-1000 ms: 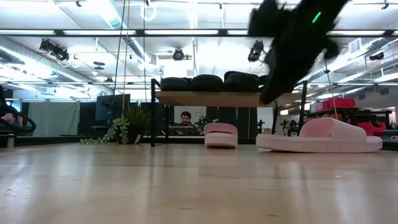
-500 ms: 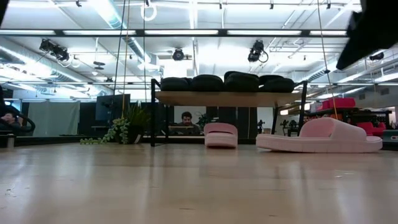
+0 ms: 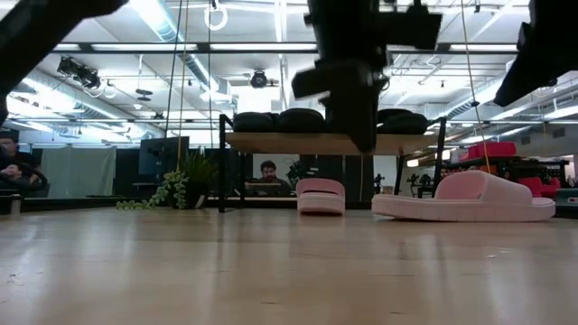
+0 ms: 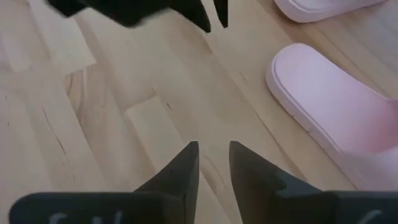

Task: Pick and place slides into the shelf
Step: Put the pink slide under the shelf

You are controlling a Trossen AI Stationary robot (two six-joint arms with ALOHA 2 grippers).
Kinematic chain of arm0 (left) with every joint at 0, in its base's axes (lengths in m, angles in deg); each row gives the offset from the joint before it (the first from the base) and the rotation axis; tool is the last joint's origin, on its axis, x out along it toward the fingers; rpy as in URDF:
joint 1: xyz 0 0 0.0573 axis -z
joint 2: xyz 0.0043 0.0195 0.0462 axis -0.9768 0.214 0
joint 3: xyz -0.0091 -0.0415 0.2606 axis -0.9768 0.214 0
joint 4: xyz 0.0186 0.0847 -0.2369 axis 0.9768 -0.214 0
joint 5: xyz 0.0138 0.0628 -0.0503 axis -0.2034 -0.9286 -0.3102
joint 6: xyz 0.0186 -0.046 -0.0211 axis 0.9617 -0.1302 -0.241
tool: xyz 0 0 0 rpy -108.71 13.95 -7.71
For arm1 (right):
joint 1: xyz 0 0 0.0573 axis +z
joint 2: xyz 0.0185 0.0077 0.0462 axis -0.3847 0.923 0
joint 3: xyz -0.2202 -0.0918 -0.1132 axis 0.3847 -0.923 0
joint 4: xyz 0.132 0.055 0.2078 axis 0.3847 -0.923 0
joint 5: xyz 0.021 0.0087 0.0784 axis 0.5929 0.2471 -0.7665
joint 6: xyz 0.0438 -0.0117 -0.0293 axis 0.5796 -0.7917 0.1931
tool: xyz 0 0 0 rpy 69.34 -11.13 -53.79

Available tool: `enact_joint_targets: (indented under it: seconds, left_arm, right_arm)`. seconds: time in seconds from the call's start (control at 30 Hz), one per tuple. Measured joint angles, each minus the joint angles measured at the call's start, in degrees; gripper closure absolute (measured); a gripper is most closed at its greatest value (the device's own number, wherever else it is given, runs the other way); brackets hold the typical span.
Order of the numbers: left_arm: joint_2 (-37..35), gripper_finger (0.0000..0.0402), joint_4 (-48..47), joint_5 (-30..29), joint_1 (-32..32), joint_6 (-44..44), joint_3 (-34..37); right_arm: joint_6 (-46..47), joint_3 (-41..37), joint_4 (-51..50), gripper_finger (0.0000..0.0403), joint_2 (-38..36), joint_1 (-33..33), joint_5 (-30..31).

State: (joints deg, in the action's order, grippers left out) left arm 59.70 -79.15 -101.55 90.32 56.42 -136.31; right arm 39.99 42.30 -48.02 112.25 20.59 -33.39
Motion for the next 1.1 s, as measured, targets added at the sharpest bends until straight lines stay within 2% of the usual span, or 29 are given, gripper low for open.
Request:
enact_joint_targets:
  seconds: [0.17, 0.3, 0.37, 0.47, 0.63, 0.7, 0.87, 1.0, 1.1]
  left_arm:
    - [2.1, 0.0345, 2.1, -0.1, -2.5, 4.0, 0.0]
    - [2.1, 0.0354, 8.5, 0.3, -4.0, 7.7, 0.0]
    - [2.1, 0.0356, 10.7, 1.2, -5.0, 9.1, 0.0]
    - [2.1, 0.0353, 11.1, 4.1, -6.2, 10.5, 0.0]
    - [3.6, 0.0342, 8.2, 5.0, -8.1, 13.5, 0.8]
    - [4.5, 0.0339, 8.7, 5.0, -8.6, 15.1, 0.8]
    - [5.3, 0.0344, 8.2, 4.7, -9.1, 18.8, 0.8]
    - [5.1, 0.0361, 8.4, 0.1, -8.8, 17.6, 0.7]
    - [4.4, 0.0374, 8.9, -0.3, -8.6, 17.6, 0.6]
  right_arm:
    - [0.5, 0.0, -2.1, 0.031, 0.0, 0.8, 0.2]
    - [1.2, 0.0, -4.3, 0.0309, 0.0, 1.7, 0.2]
    - [4.9, 0.0, -7.6, 0.0311, -0.3, 2.2, -0.6]
    - [15.3, 0.0, -15.4, 0.0313, -0.8, 3.9, -2.8]
    - [31.1, 0.0, -26.4, 0.0314, -0.8, 8.9, -14.0]
    - [35.1, 0.0, -27.3, 0.0314, -0.9, 11.2, -15.9]
    - [40.8, 0.0, -28.0, 0.0314, -0.9, 15.2, -15.6]
    - [43.1, 0.0, -28.0, 0.0314, -0.9, 16.7, -15.5]
    - [43.2, 0.0, -28.0, 0.0314, -0.9, 17.1, -15.5]
